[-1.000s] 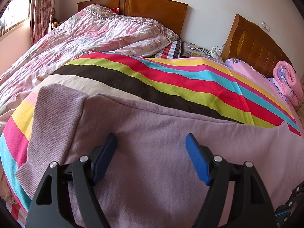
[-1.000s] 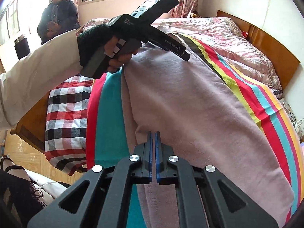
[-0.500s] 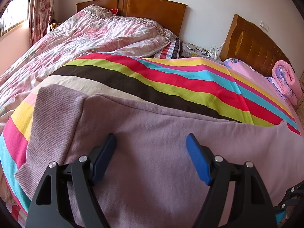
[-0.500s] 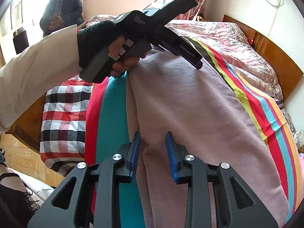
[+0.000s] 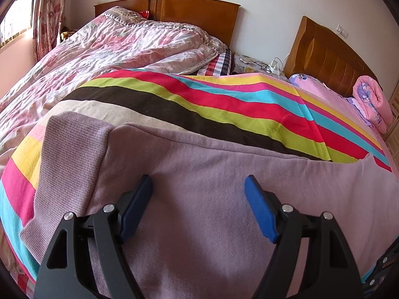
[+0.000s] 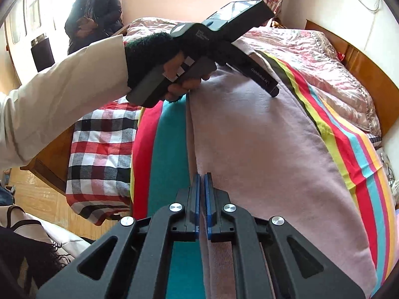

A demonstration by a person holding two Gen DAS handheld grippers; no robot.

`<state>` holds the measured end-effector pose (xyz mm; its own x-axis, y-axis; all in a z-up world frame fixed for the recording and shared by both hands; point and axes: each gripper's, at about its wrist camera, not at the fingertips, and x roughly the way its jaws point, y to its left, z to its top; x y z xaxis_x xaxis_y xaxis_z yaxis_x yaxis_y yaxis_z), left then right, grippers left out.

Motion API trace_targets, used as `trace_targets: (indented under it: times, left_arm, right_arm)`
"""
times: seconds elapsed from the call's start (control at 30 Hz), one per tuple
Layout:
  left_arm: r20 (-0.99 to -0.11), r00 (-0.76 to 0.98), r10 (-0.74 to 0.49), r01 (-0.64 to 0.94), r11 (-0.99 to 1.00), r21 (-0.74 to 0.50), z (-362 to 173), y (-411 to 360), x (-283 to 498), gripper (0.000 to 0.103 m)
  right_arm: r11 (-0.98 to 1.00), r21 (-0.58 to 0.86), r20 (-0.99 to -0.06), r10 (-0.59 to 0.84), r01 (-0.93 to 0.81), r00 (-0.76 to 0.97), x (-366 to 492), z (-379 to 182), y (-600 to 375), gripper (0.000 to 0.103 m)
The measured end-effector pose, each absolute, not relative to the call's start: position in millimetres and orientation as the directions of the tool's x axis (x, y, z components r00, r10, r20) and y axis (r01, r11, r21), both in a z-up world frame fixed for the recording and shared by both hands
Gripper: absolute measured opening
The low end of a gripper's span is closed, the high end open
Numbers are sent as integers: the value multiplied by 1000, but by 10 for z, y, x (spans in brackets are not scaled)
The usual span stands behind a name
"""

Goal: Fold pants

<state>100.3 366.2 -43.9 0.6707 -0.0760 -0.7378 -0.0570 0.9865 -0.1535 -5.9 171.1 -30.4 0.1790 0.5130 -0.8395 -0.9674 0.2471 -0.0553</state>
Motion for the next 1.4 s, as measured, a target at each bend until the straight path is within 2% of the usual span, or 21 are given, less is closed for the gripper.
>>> trace_targets:
  times: [0.1,0.17,0.2,0.27,0.37,0.43,0.53,0.6,0.63,0.67,0.73,0.77,0.9,0.97,1.0,1.03,1.1,1.17,1.23,1.27,1.4]
  left_arm:
    - [-734,676,-64,-54,989,-136,-456,3634,988,78]
    - [-738,674,-34,-75,991,-114,-436,3609,957,77]
    - [-741,671,5,-113,989,-96,-387,3599,917,77]
    - [-714,699,48,-178,978,-108,-243,3610,739,77]
    - [-670,742,19,-206,958,-201,-189,3612,394,78]
    - [-698,714,55,-238,957,-168,-353,3570,297,78]
    - [-710,697,95,-234,967,-101,-533,3537,229,79]
    - [-739,657,151,-295,953,-67,-467,3522,250,79]
    - [-743,634,215,-359,932,-37,-372,3483,234,76]
    - [-720,653,236,-378,925,-40,-236,3397,183,75]
    - [-670,729,137,-298,946,-130,5,3092,101,75]
    - [-660,747,81,-243,957,-157,75,2859,105,77]
    - [-688,712,-141,51,987,-150,0,1629,307,81]
    - [-737,648,-192,123,981,-147,-231,1180,413,81]
    - [-762,618,-194,137,981,-139,-361,1024,447,81]
    - [-792,586,-173,141,984,-111,-495,905,486,82]
    - [-785,616,-69,149,988,31,-574,701,448,86]
    - [-811,581,-72,120,993,-3,-553,734,507,88]
    - [-841,540,3,68,997,47,-463,670,589,85]
    - [-831,556,-5,79,996,47,-340,568,597,85]
    - [-774,607,-180,294,956,9,68,-283,791,88]
  right_arm:
    - [279,-10,-833,529,-960,162,-31,-383,1721,11]
    - [279,-24,-841,513,-960,171,-86,-333,1712,32]
    - [276,-21,-832,528,-961,170,-140,-278,1684,48]
    - [281,13,-810,566,-960,155,-199,-176,1603,48]
    - [376,30,-797,568,-926,205,-95,-206,1486,48]
    - [417,105,-821,548,-903,158,28,-368,1403,49]
    - [406,118,-815,561,-906,145,-84,-374,1298,52]
    - [404,143,-816,564,-903,124,-146,-249,1145,51]
    - [411,148,-803,580,-900,133,-188,-152,998,51]
    - [440,139,-786,594,-887,171,-209,-57,789,53]
    - [556,107,-763,578,-824,291,-199,57,279,68]
    - [637,70,-752,539,-768,378,-186,89,-10,72]
    - [893,-48,-761,257,-448,595,-51,-21,-1239,76]
    - [945,-106,-801,103,-310,589,-34,-200,-1774,78]
    - [957,-68,-822,107,-282,559,-68,-304,-2020,80]
    - [960,27,-813,184,-280,553,-154,-335,-2248,84]
    - [951,48,-807,216,-305,549,-358,-350,-2467,84]
    - [945,84,-808,250,-315,534,-519,-330,-2624,84]
    - [936,139,-816,292,-322,498,-595,-261,-2751,84]
    - [937,138,-815,291,-321,501,-626,-190,-2796,84]
    - [967,92,-737,225,-236,638,-245,117,-3150,85]
